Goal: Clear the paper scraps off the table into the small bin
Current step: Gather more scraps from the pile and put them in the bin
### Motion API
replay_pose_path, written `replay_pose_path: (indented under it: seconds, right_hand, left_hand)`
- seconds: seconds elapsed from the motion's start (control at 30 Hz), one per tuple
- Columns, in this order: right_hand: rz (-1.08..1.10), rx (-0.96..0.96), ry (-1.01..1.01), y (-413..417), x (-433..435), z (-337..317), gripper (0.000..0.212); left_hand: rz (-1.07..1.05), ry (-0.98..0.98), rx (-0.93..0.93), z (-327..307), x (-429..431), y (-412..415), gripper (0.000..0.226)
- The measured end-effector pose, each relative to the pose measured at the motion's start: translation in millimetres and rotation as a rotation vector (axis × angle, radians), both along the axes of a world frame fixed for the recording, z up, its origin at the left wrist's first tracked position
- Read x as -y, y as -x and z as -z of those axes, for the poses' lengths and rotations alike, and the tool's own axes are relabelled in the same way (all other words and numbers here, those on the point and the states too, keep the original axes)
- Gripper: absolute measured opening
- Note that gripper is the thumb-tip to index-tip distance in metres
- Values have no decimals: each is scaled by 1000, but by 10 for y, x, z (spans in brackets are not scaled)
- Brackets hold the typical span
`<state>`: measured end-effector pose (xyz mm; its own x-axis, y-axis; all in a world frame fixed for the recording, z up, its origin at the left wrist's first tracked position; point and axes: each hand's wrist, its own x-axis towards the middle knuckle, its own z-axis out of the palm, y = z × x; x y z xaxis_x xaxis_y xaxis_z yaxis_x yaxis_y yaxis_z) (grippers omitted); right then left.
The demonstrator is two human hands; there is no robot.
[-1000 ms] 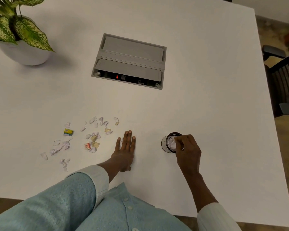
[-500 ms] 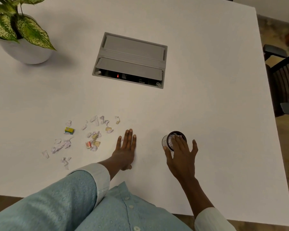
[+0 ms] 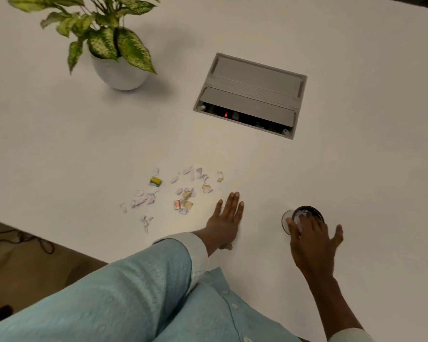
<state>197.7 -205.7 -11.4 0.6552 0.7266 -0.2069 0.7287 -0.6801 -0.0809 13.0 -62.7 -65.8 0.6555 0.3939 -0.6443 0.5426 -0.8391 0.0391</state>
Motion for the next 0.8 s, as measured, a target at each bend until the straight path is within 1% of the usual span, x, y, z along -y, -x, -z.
replay_pose_path:
  seconds: [0.07, 0.13, 0.2, 0.27, 0.37, 0.47, 0.53, 0.63, 0.73, 0.8]
  right_hand:
    - [-24, 97, -96, 38, 12, -64, 35]
    - [-66, 172, -209, 89, 15, -110, 30]
    - [-114, 186, -310, 177, -9, -157, 27]
    - [-148, 134, -366, 315, -72, -205, 21]
    - [-168, 10, -368, 549, -203, -205, 13]
    - [-233, -51, -247, 762, -364, -101, 14]
    - [-278, -113, -124, 898, -489, -3, 19]
    - [-337, -208, 51, 1081, -638, 181, 32]
    - [-371, -268, 148, 1190, -755, 373, 60]
    - [-378, -291, 183, 1225, -840, 467, 79]
  left_hand:
    - [9, -10, 38, -1, -2, 52, 135]
    - [9, -17, 95, 21, -10, 118, 127]
    - [3, 16, 172, 59, -31, 194, 104]
    - [4, 74, 251, 112, -49, 299, 82]
    - [-2, 113, 347, 163, -10, 545, 65]
    - [-55, 86, 429, 198, 34, 842, 51]
    - [-94, 50, 441, 180, 24, 1029, 51]
    - [-172, -55, 420, 152, -70, 1272, 62]
    - [-294, -123, 418, 98, -250, 1448, 71]
    - [-352, -121, 405, 68, -377, 1515, 77]
